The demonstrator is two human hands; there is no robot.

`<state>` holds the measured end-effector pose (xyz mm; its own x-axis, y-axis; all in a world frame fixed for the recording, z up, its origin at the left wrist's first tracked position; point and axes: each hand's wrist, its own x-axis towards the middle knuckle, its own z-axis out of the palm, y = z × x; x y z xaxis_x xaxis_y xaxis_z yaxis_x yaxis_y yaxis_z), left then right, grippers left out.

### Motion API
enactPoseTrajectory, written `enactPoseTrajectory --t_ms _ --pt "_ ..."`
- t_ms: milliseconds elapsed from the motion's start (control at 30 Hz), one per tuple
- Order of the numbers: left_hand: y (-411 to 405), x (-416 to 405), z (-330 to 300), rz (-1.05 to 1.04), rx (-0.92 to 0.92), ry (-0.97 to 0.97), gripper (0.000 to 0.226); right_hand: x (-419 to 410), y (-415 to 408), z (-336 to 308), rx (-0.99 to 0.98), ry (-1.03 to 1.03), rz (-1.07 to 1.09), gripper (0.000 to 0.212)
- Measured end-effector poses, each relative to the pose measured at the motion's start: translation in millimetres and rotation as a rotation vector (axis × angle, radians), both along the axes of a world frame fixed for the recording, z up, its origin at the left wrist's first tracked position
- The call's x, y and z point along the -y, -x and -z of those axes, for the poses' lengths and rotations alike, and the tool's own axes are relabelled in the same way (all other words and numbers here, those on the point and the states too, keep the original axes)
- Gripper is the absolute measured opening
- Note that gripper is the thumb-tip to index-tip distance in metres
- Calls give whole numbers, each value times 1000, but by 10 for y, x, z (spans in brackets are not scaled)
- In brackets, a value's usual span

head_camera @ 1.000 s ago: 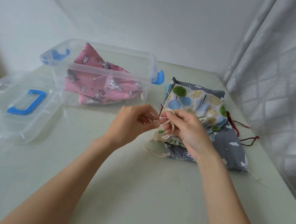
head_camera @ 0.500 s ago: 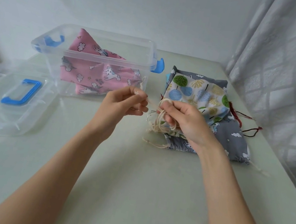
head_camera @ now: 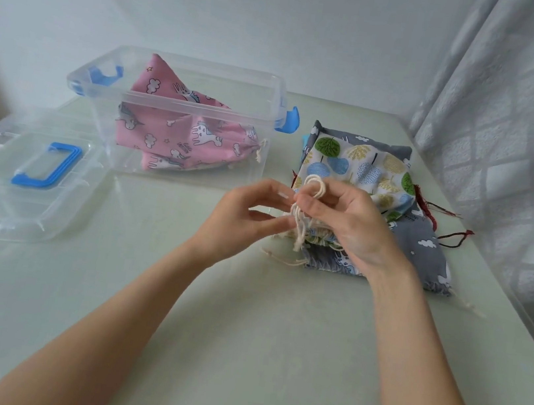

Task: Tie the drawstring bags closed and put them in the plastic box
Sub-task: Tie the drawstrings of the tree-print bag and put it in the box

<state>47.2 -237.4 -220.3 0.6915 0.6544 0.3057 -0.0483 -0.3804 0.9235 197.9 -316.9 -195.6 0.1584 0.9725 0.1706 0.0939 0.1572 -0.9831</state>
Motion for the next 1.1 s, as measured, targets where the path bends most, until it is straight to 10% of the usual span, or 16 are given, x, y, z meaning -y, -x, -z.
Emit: enactPoseTrajectory --t_ms 400,833,1100 --pt "-54 -17 53 36 12 248 15 -10 -37 89 737 -230 340 10" --pt "-28 -62 88 -64 -8 -48 23 -22 77 92 498 -204 302 18" --pt "70 -158 9 -47 29 100 10 -14 -6 73 393 -159 297 18"
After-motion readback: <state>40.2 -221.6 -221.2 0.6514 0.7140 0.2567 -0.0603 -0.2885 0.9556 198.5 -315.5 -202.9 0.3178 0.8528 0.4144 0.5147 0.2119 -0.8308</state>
